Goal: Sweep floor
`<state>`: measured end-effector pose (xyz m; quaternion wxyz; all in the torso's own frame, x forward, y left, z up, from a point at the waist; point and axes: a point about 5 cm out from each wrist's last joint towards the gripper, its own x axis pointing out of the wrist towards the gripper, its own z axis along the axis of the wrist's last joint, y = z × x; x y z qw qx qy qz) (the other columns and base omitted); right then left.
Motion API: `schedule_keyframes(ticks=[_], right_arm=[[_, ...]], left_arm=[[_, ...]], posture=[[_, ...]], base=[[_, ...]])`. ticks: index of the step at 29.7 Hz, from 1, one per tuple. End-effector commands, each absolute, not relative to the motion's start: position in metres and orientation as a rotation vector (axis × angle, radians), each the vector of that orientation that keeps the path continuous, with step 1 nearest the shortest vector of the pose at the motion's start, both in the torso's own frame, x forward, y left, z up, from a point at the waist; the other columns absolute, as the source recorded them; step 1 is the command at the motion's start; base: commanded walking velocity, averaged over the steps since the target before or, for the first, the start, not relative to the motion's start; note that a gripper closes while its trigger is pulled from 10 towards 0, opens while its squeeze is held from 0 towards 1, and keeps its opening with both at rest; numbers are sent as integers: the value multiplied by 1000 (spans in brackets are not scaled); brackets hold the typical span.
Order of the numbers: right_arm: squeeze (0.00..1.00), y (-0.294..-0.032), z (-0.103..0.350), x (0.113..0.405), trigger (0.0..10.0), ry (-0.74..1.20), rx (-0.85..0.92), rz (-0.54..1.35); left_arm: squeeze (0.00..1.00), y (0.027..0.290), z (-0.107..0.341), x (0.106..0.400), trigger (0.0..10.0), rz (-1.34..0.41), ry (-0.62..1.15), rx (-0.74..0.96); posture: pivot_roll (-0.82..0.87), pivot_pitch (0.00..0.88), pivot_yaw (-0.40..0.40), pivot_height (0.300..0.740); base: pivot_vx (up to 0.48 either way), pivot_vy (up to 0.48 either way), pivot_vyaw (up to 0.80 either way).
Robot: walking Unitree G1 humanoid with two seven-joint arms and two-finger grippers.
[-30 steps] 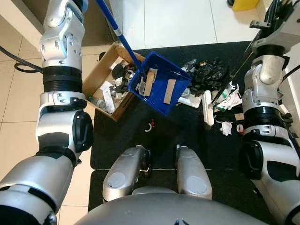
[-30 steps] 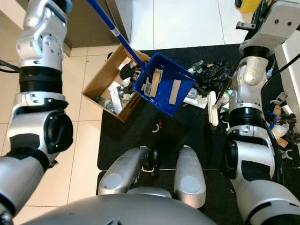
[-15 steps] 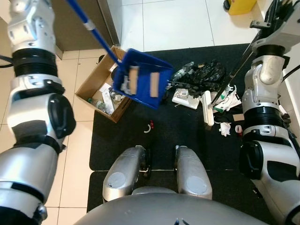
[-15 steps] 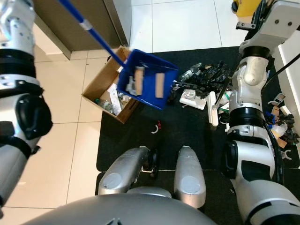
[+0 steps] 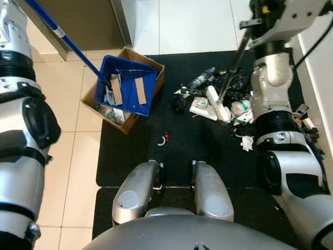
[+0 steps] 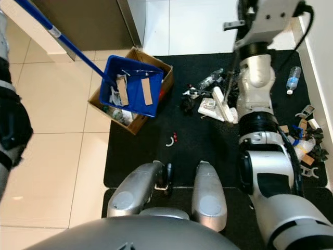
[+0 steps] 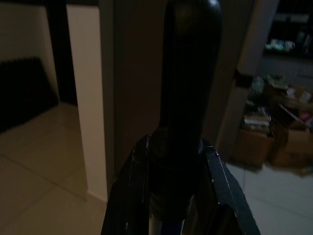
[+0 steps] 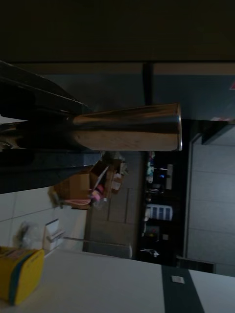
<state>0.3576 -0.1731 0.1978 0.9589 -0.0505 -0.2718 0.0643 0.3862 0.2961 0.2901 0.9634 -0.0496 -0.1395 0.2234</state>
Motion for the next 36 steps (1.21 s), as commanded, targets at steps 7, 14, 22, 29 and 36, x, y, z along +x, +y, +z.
schedule_keyframes(ticks=[7, 14, 22, 29, 36], right_arm=[[0, -161, 227, 357, 10000, -706, -61, 187], [0, -165, 229, 349, 10000, -744, -44, 189], [0, -173, 227, 341, 10000, -763, -44, 165], [0, -177, 225, 335, 10000, -765, -45, 150], [0, -178, 226, 332, 10000, -767, -44, 142]], left_arm=[[0, 318, 330, 376, 10000, 507, -420, 63], [0, 297, 328, 383, 10000, 404, -475, 256], [0, 258, 316, 393, 10000, 269, -520, 517], [0, 243, 309, 397, 10000, 208, -525, 541], [0, 236, 316, 398, 10000, 252, -571, 552]], posture=[[221, 111, 51, 740], [204, 135, 63, 740], [164, 143, 91, 740], [143, 149, 109, 740], [125, 145, 117, 740]], base=[[0, 0, 0], [0, 0, 0], [0, 0, 0], [0, 0, 0], [0, 0, 0]])
